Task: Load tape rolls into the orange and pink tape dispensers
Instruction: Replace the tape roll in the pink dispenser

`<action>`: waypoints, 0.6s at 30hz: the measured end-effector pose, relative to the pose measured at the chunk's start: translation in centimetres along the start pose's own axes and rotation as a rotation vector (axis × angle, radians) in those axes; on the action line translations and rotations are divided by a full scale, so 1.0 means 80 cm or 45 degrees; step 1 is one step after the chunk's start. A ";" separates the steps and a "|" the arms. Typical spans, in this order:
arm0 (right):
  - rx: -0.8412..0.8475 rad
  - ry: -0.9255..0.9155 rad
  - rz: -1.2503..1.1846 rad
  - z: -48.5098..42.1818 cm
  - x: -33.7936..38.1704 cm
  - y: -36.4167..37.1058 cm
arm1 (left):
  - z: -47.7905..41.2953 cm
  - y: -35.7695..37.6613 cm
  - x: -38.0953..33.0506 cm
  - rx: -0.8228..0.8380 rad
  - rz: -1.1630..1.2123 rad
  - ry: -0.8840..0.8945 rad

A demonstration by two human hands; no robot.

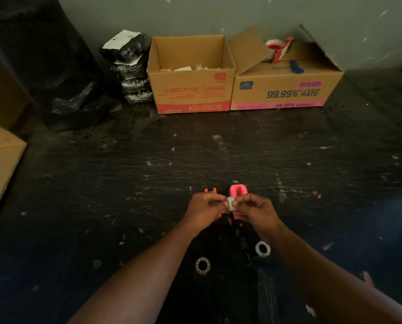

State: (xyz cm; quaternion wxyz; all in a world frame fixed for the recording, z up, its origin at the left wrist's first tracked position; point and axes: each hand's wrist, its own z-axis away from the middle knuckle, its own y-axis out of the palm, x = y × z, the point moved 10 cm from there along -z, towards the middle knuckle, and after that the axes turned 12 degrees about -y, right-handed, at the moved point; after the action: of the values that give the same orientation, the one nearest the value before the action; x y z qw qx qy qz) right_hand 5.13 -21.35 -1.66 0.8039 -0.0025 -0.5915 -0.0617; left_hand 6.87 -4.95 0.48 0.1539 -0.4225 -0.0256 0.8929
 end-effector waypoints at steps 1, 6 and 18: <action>-0.002 -0.002 -0.015 0.001 0.001 0.000 | 0.002 0.001 -0.001 -0.002 -0.005 0.004; 0.010 0.013 -0.038 0.010 0.009 -0.002 | 0.007 0.004 -0.001 -0.041 0.007 0.013; -0.098 0.030 0.323 0.064 -0.013 -0.111 | 0.039 0.028 0.043 -0.064 -0.032 -0.055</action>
State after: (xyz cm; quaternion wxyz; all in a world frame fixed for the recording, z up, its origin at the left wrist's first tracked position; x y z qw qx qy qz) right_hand -0.97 -29.64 -1.70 0.8115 -0.1073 -0.5742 0.0177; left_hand 1.85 -5.79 -0.45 0.1537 -0.4064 -0.0568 0.8989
